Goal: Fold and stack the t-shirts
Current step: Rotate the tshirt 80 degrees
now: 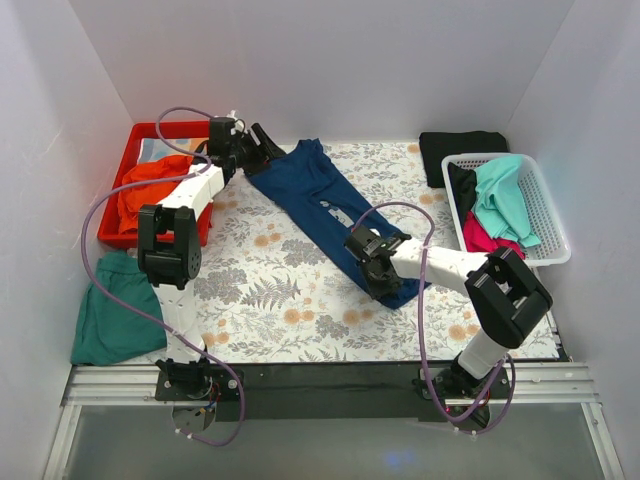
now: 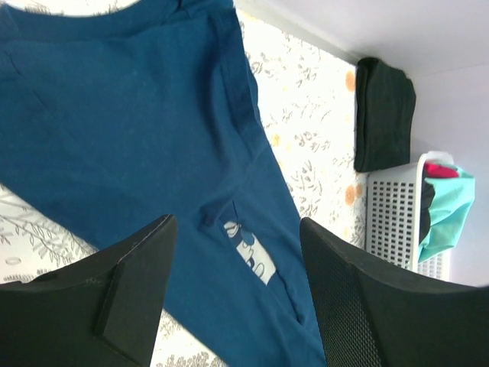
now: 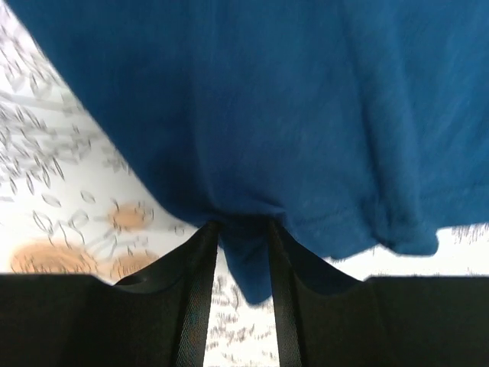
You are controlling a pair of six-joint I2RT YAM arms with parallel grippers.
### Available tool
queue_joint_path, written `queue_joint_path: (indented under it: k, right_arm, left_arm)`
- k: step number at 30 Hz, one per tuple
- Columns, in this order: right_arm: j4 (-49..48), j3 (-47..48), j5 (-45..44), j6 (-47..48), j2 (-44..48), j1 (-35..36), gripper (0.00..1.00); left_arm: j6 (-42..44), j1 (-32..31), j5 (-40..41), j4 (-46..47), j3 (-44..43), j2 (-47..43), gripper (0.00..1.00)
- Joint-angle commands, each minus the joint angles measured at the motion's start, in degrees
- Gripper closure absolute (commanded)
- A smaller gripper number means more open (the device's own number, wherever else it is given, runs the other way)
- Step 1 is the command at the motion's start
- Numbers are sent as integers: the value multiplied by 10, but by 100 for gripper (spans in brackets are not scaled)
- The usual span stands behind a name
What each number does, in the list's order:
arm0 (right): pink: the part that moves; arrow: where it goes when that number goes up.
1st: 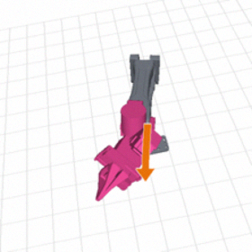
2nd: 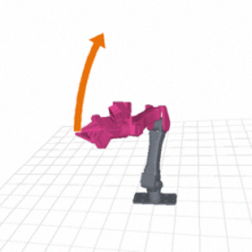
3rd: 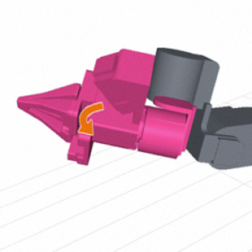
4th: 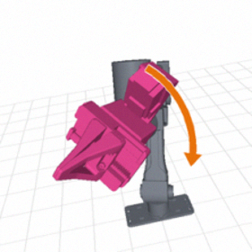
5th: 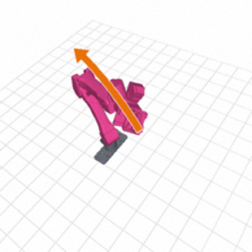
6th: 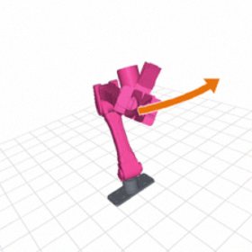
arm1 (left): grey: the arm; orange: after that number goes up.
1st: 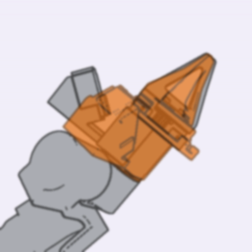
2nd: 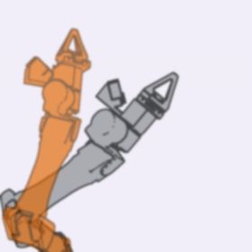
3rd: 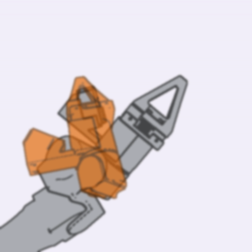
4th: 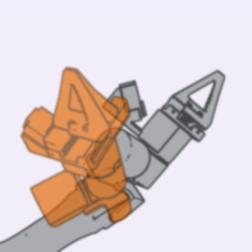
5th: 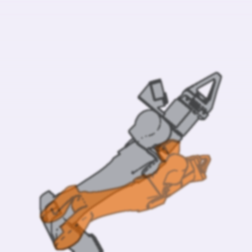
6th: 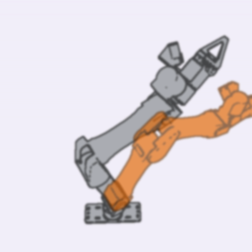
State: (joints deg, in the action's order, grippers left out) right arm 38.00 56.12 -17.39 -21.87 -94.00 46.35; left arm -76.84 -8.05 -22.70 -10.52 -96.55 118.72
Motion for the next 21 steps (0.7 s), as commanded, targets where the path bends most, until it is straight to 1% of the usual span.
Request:
queue_joint_path:
  k: [1,4,6,7,10,13,15,17,21]
  right_arm:
    - [-98,-24,25,26,21,-40,60]
    - [-123,-48,66,27,18,-54,60]
    - [-133,-64,90,25,16,-54,61]
    - [-139,-73,121,24,21,-55,61]
    - [-143,-106,154,19,42,-40,62]
    - [-134,-135,169,0,76,-1,62]
    - [-120,-145,169,-14,103,38,62]
    - [-110,-155,169,-41,118,77,62]
    - [-82,-154,181,-64,152,116,61]
  left_arm:
    - [19,-13,11,-27,21,-53,36]
    - [28,-16,-5,-39,17,-55,36]
    - [41,-20,5,-53,17,-59,36]
    - [47,-21,8,-53,22,-63,36]
    - [51,-21,8,-54,33,-71,36]
    - [57,-21,17,-54,34,-75,36]
    - [63,-21,21,-57,27,-70,36]
    - [66,-21,27,-70,4,-60,36]
    - [64,-21,33,-98,-52,-21,36]
